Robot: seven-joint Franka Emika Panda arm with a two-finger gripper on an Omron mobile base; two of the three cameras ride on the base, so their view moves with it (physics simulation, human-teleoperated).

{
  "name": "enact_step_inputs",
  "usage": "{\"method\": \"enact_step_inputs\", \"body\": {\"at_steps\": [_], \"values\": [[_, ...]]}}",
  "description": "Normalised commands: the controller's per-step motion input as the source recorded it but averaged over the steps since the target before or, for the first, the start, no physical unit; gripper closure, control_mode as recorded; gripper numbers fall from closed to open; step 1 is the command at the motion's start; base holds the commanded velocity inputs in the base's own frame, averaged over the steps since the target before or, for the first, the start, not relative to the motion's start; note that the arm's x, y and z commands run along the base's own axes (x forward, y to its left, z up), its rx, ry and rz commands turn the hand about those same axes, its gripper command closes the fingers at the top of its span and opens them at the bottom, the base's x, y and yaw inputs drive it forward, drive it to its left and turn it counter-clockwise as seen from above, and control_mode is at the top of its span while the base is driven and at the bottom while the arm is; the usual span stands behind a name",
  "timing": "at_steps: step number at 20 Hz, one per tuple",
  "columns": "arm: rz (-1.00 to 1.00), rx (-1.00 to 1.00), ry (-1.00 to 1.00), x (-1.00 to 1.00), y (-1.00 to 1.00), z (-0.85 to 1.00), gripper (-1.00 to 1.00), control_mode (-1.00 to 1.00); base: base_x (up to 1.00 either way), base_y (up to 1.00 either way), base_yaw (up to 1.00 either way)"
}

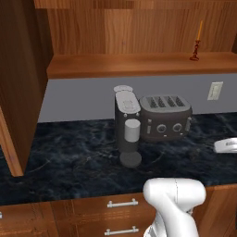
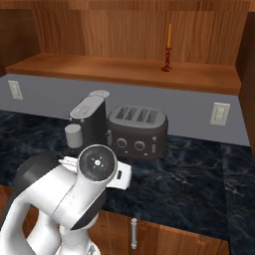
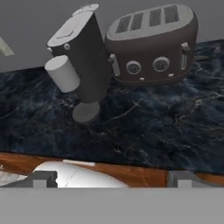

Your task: Get the candle and the wine from the cabinet and move them to the dining counter.

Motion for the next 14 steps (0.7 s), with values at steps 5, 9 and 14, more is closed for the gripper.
{"method": "enact_step_inputs", "body": {"at_steps": [5,9,14], "values": [[-0.07,0.00,-0.06,-0.15,0.01,0.43,-1.00,-1.00,0.00,0.00,0.00],[-0.12,0.00,0.04,-0.10,0.00,0.45,-1.00,-1.00,0.00,0.00,0.00],[-0.13,0.00,0.09,-0.11,0.00,0.38,-1.00,-1.00,0.00,0.00,0.00]]}}
